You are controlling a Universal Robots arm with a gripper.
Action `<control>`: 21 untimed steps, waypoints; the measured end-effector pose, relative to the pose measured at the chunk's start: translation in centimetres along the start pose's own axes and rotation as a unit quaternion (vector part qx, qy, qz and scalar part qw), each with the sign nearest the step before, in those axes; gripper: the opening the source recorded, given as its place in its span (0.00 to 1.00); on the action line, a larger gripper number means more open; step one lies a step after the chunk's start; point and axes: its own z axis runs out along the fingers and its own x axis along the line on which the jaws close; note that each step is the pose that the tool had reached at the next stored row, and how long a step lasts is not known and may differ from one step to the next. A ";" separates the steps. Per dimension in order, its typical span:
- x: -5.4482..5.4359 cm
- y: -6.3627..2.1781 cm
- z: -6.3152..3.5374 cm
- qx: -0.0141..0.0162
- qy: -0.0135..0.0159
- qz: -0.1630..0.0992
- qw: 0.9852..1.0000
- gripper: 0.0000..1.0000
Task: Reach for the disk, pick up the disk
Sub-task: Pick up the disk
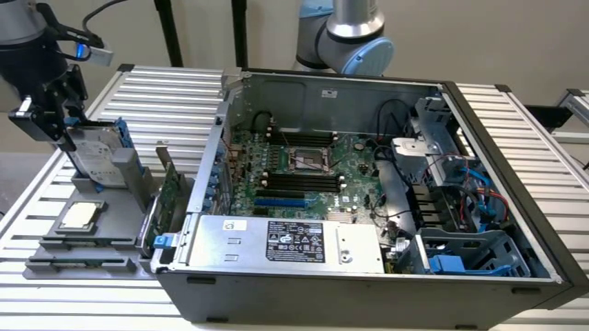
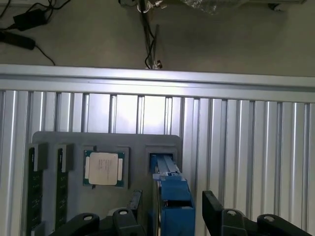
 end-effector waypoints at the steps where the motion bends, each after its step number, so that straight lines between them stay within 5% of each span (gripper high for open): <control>1: 0.0 0.01 0.02 0.000 0.000 0.000 1.000 0.60; 4: 0.0 0.04 0.05 0.000 0.000 0.000 1.000 0.60; 16: -0.1 0.20 0.06 0.002 0.006 0.000 1.000 0.33; 21: -0.1 0.20 0.07 0.002 0.007 0.000 1.000 0.33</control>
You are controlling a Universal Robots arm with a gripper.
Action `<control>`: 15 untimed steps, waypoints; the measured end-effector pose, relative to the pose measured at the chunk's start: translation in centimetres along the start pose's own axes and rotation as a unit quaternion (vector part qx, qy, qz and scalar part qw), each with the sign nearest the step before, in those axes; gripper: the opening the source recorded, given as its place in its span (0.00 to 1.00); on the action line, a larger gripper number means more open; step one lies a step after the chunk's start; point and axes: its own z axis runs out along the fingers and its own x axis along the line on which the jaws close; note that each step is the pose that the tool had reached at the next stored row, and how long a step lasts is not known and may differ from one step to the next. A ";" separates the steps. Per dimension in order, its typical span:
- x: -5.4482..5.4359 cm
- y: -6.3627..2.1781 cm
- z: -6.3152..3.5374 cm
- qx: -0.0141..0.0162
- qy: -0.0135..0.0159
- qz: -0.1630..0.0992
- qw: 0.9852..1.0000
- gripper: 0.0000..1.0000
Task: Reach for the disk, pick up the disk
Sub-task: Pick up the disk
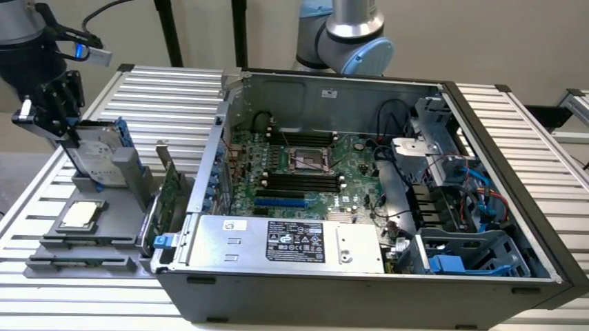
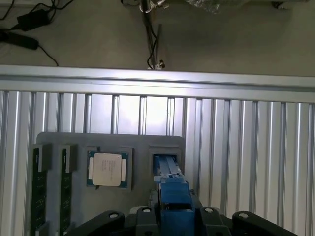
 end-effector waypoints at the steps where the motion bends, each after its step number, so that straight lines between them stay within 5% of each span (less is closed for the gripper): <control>1: 0.0 0.00 0.00 0.000 0.000 0.000 1.000 0.33; 15: 0.6 0.11 0.02 0.000 0.000 0.006 1.000 0.33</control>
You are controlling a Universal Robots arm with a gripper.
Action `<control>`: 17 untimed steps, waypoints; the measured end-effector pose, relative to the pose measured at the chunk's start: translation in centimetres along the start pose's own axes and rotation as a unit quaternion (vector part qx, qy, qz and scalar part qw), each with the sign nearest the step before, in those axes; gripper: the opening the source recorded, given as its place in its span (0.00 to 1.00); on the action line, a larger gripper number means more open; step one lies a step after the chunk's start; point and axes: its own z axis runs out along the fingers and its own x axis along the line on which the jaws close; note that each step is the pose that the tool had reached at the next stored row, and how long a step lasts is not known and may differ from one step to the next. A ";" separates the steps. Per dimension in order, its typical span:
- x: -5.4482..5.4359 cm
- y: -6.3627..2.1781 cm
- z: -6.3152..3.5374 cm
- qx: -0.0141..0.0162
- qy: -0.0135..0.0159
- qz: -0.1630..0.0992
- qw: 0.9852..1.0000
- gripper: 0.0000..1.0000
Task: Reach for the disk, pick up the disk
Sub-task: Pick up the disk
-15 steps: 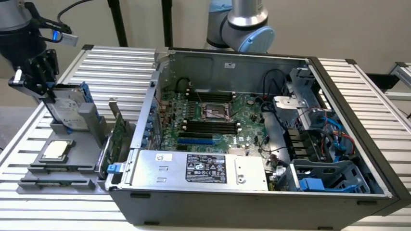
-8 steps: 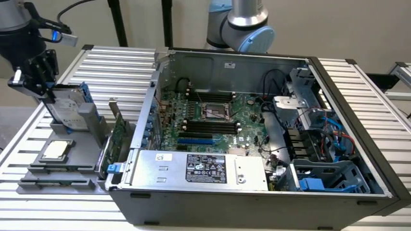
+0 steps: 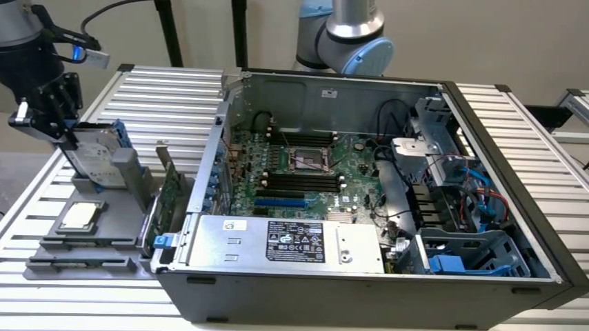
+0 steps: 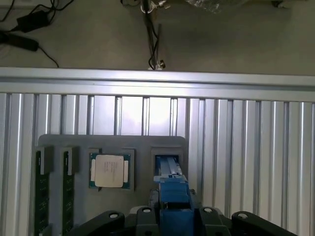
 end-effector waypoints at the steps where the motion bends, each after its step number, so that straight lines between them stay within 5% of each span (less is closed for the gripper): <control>1: 0.0 0.00 0.00 0.000 0.000 0.000 1.000 0.33; 17: 0.0 0.00 0.00 0.000 0.000 0.000 1.000 0.33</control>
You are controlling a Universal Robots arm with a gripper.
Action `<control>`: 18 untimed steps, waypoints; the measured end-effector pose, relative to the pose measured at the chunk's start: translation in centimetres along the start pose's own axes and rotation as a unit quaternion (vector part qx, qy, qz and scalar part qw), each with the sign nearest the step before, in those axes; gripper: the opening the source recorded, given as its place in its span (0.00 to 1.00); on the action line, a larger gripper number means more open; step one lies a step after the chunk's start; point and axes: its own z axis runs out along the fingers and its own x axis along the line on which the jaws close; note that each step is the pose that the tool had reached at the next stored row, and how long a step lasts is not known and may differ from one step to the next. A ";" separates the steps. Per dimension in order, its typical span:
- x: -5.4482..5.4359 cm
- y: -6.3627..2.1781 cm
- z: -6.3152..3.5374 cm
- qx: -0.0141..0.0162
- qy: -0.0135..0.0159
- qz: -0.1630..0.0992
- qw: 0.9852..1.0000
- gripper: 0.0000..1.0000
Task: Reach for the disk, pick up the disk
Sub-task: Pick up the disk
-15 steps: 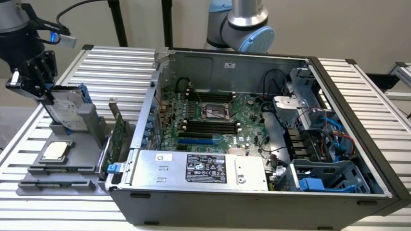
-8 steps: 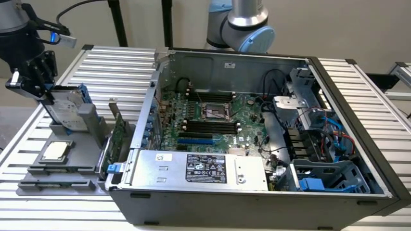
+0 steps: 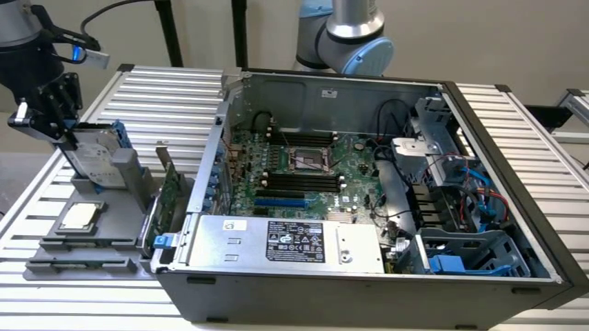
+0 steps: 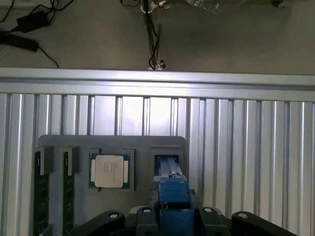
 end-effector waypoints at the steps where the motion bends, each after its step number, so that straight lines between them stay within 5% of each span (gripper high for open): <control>1: 0.0 0.00 -0.02 0.000 0.000 0.000 1.000 0.33; 8: 0.0 -0.02 -0.89 0.000 0.000 0.000 1.000 0.33; 18: 0.1 -0.16 -5.24 0.000 0.000 -0.001 1.000 0.33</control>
